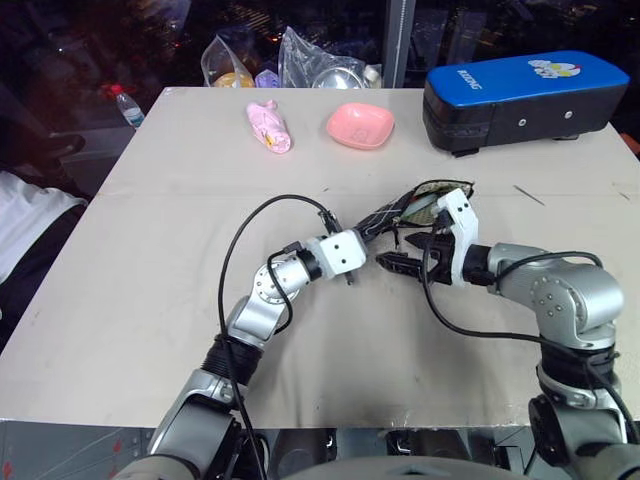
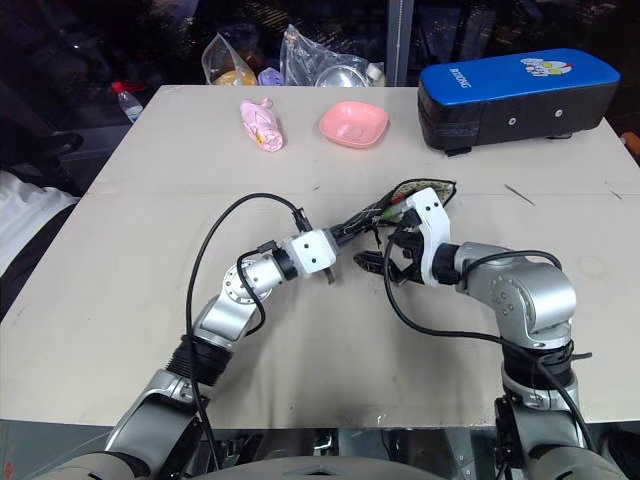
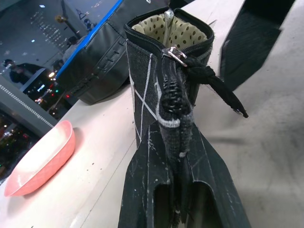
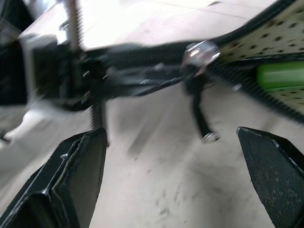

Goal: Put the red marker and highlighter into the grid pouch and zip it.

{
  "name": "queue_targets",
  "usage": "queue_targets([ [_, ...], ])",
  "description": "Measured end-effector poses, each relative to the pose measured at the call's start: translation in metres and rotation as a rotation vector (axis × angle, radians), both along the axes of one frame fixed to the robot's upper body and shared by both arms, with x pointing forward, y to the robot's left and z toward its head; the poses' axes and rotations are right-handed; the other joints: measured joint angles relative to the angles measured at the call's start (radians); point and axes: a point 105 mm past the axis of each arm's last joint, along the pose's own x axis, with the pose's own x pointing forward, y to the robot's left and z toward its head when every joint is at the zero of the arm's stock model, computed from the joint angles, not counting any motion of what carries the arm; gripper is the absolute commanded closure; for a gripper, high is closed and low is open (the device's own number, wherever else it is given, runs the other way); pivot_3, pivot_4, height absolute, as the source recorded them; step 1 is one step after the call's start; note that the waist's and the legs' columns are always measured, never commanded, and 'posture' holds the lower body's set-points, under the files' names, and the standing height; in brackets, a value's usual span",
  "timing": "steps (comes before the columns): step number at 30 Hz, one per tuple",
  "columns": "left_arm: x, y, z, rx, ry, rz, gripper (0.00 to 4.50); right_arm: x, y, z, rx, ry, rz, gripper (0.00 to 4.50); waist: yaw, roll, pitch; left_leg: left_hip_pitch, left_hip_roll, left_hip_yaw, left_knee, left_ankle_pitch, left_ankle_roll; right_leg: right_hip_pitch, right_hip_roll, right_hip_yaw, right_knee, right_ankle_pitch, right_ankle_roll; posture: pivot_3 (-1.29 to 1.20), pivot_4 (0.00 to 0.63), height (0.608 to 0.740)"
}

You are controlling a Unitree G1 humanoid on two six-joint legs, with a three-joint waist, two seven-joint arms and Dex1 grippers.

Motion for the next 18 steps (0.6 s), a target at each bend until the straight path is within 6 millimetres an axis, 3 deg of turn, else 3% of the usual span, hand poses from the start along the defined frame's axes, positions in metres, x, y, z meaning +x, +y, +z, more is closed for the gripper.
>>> queue_targets([
  [4, -0.0017, -0.0033, -0.0019, 0.005, 0.004, -0.012, 4.50, 0.0018, 0.0018, 0.0026, 0.031, 0.010, -0.019, 0.05, -0.001, 0.000, 0.000, 0.000, 0.000, 0.000, 0.000, 0.000, 0.000, 0.000, 0.000, 0.000, 0.000, 0.000, 0.000, 0.00, 0.150, 0.740],
  [15, -0.0031, -0.0035, -0.0044, 0.024, 0.001, -0.018, 4.50, 0.0060, -0.0028, -0.0019, 0.028, 0.033, -0.055, 4.46, -0.003, 0.000, 0.000, 0.000, 0.000, 0.000, -0.001, 0.000, 0.000, 0.000, 0.000, 0.000, 0.000, 0.000, 0.000, 0.00, 0.150, 0.740],
  [18, -0.0038, -0.0026, -0.0045, 0.026, -0.004, -0.020, 4.50, 0.0057, -0.0046, -0.0015, 0.024, 0.033, -0.052, 4.46, -0.004, 0.000, 0.000, 0.000, 0.000, 0.000, -0.001, 0.000, 0.000, 0.000, 0.000, 0.000, 0.000, 0.000, 0.000, 0.00, 0.150, 0.740],
])
